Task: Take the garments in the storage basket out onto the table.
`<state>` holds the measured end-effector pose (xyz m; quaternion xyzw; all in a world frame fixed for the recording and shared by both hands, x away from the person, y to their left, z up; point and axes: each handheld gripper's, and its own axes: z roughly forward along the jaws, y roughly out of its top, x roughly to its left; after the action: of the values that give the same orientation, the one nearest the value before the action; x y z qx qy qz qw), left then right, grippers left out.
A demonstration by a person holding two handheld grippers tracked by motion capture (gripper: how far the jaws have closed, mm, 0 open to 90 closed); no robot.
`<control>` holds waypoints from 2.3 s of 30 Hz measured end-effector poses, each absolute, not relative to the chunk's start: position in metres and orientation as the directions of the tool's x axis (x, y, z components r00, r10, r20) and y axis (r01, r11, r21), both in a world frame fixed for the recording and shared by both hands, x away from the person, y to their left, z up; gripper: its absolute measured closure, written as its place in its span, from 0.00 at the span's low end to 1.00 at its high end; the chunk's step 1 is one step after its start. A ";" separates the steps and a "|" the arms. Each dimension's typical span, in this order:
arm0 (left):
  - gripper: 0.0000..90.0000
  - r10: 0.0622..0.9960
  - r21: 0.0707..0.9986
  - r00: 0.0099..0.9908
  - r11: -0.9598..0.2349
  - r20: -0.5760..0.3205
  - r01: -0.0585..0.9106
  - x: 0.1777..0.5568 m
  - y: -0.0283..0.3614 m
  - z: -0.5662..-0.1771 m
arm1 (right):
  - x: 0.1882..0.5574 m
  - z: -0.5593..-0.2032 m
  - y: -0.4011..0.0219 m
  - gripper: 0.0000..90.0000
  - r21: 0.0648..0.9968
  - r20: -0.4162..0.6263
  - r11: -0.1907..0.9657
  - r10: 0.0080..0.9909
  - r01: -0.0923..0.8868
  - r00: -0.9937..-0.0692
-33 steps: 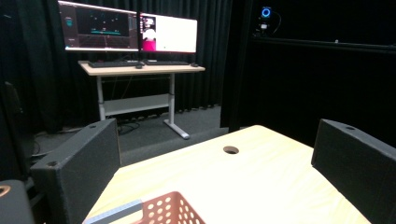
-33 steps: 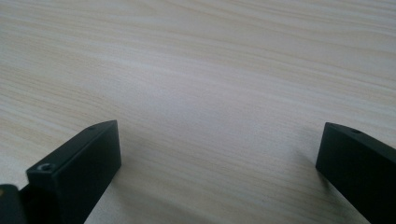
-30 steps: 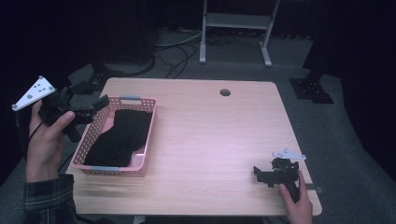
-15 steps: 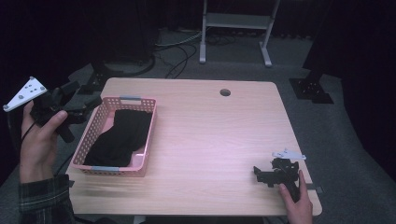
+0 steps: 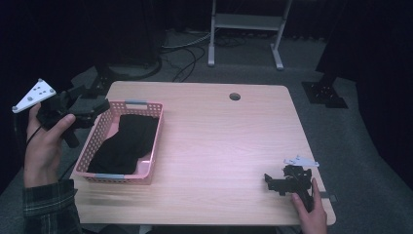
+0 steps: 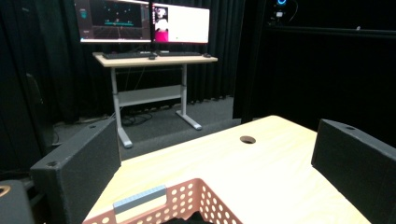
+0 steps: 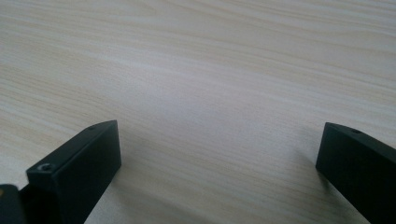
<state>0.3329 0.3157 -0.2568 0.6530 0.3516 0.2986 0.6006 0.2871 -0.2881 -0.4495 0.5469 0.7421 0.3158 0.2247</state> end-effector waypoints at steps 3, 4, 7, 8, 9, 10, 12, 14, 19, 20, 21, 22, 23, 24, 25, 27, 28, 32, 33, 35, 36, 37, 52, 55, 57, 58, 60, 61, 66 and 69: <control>0.01 0.819 0.993 0.573 -0.039 -0.034 0.114 0.335 0.315 -0.259 | 0.287 -0.449 -0.288 0.00 0.714 0.012 0.202 0.954 0.670 -0.301; 0.01 0.820 0.992 0.572 -0.045 -0.032 0.119 0.336 0.316 -0.259 | 0.287 -0.449 -0.288 0.00 0.715 0.012 0.202 0.954 0.670 -0.301; 0.01 0.820 0.990 0.572 -0.051 -0.034 0.133 0.339 0.315 -0.262 | 0.287 -0.449 -0.288 0.00 0.714 0.012 0.202 0.954 0.670 -0.301; 0.01 0.820 0.989 0.571 -0.055 -0.035 0.138 0.340 0.315 -0.263 | 0.287 -0.449 -0.288 0.00 0.715 0.012 0.202 0.954 0.670 -0.301; 0.01 0.822 0.988 0.569 -0.056 -0.035 0.142 0.341 0.314 -0.264 | 0.287 -0.449 -0.288 0.00 0.714 0.012 0.202 0.954 0.670 -0.301; 0.01 0.821 0.987 0.569 -0.062 -0.034 0.148 0.341 0.314 -0.264 | 0.287 -0.449 -0.288 0.00 0.714 0.012 0.202 0.954 0.670 -0.301; 0.01 0.821 0.985 0.570 -0.068 -0.034 0.156 0.343 0.313 -0.266 | 0.287 -0.449 -0.288 0.00 0.714 0.012 0.202 0.954 0.670 -0.301; 0.01 0.823 0.983 0.567 -0.076 -0.033 0.167 0.345 0.312 -0.268 | 0.287 -0.449 -0.288 0.00 0.714 0.012 0.202 0.954 0.670 -0.301; 0.01 0.823 0.977 0.567 -0.097 -0.027 0.188 0.348 0.310 -0.272 | 0.287 -0.449 -0.288 0.00 0.715 0.012 0.202 0.954 0.670 -0.301; 0.01 0.822 0.977 0.569 -0.099 -0.028 0.191 0.348 0.309 -0.272 | 0.287 -0.449 -0.288 0.00 0.714 0.012 0.202 0.954 0.670 -0.301; 0.01 0.821 0.975 0.570 -0.104 -0.027 0.195 0.349 0.308 -0.273 | 0.287 -0.449 -0.288 0.00 0.714 0.012 0.202 0.954 0.670 -0.301; 0.01 0.821 0.974 0.571 -0.107 -0.026 0.199 0.349 0.307 -0.274 | 0.287 -0.449 -0.288 0.00 0.714 0.012 0.202 0.954 0.670 -0.301; 0.01 0.820 0.973 0.572 -0.112 -0.025 0.202 0.350 0.306 -0.274 | 0.287 -0.449 -0.288 0.00 0.714 0.012 0.202 0.954 0.670 -0.301; 0.01 0.820 0.971 0.572 -0.117 -0.023 0.208 0.351 0.306 -0.275 | 0.287 -0.449 -0.288 0.00 0.715 0.012 0.202 0.954 0.670 -0.301; 0.01 0.819 0.969 0.573 -0.124 -0.021 0.213 0.351 0.305 -0.276 | 0.287 -0.449 -0.288 0.00 0.714 0.012 0.202 0.954 0.670 -0.301; 0.01 0.818 0.966 0.575 -0.134 -0.018 0.222 0.353 0.303 -0.278 | 0.287 -0.449 -0.288 0.00 0.714 0.012 0.202 0.954 0.670 -0.301; 0.01 0.817 0.964 0.577 -0.136 -0.020 0.227 0.353 0.302 -0.279 | 0.287 -0.449 -0.288 0.00 0.714 0.012 0.202 0.954 0.670 -0.301; 0.01 0.815 0.958 0.579 -0.149 -0.022 0.245 0.357 0.299 -0.283 | 0.287 -0.449 -0.288 0.00 0.714 0.012 0.202 0.954 0.670 -0.301; 0.01 0.814 0.957 0.580 -0.152 -0.022 0.249 0.357 0.299 -0.284 | 0.287 -0.449 -0.288 0.00 0.714 0.012 0.202 0.954 0.670 -0.301; 0.01 0.814 0.953 0.581 -0.158 -0.022 0.258 0.358 0.298 -0.286 | 0.287 -0.449 -0.288 0.00 0.715 0.012 0.202 0.954 0.670 -0.301; 0.01 0.813 0.952 0.582 -0.160 -0.023 0.261 0.359 0.298 -0.287 | 0.287 -0.449 -0.288 0.00 0.714 0.012 0.202 0.954 0.670 -0.301; 0.01 0.813 0.950 0.582 -0.163 -0.023 0.266 0.360 0.298 -0.288 | 0.287 -0.449 -0.288 0.00 0.715 0.012 0.202 0.954 0.670 -0.301; 0.01 0.822 0.923 0.569 -0.189 -0.039 0.336 0.370 0.296 -0.305 | 0.287 -0.449 -0.288 0.00 0.714 0.012 0.202 0.954 0.670 -0.301; 0.01 0.824 0.916 0.565 -0.195 -0.040 0.350 0.372 0.295 -0.309 | 0.287 -0.449 -0.288 0.00 0.715 0.012 0.202 0.954 0.670 -0.301; 0.01 0.823 0.913 0.566 -0.195 -0.046 0.358 0.374 0.295 -0.311 | 0.287 -0.449 -0.288 0.00 0.715 0.012 0.202 0.954 0.670 -0.301; 0.01 0.824 0.911 0.565 -0.197 -0.047 0.363 0.374 0.295 -0.312 | 0.287 -0.449 -0.288 0.00 0.715 0.012 0.202 0.954 0.670 -0.300; 0.01 0.823 0.908 0.566 -0.197 -0.051 0.369 0.376 0.295 -0.315 | 0.287 -0.450 -0.288 0.00 0.715 0.012 0.202 0.954 0.670 -0.301; 0.01 0.823 0.907 0.565 -0.196 -0.055 0.374 0.376 0.295 -0.316 | 0.287 -0.449 -0.288 0.00 0.715 0.012 0.202 0.954 0.670 -0.301; 0.01 0.825 0.897 0.562 -0.199 -0.065 0.395 0.379 0.295 -0.321 | 0.287 -0.449 -0.288 0.00 0.714 0.012 0.202 0.954 0.670 -0.301; 0.01 0.826 0.891 0.561 -0.205 -0.065 0.405 0.381 0.295 -0.324 | 0.287 -0.450 -0.288 0.00 0.715 0.012 0.202 0.954 0.670 -0.301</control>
<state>0.3808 0.2947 -0.3241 0.7441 0.4136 0.2206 0.4761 0.2872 -0.2882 -0.4495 0.5471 0.7419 0.3159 0.2246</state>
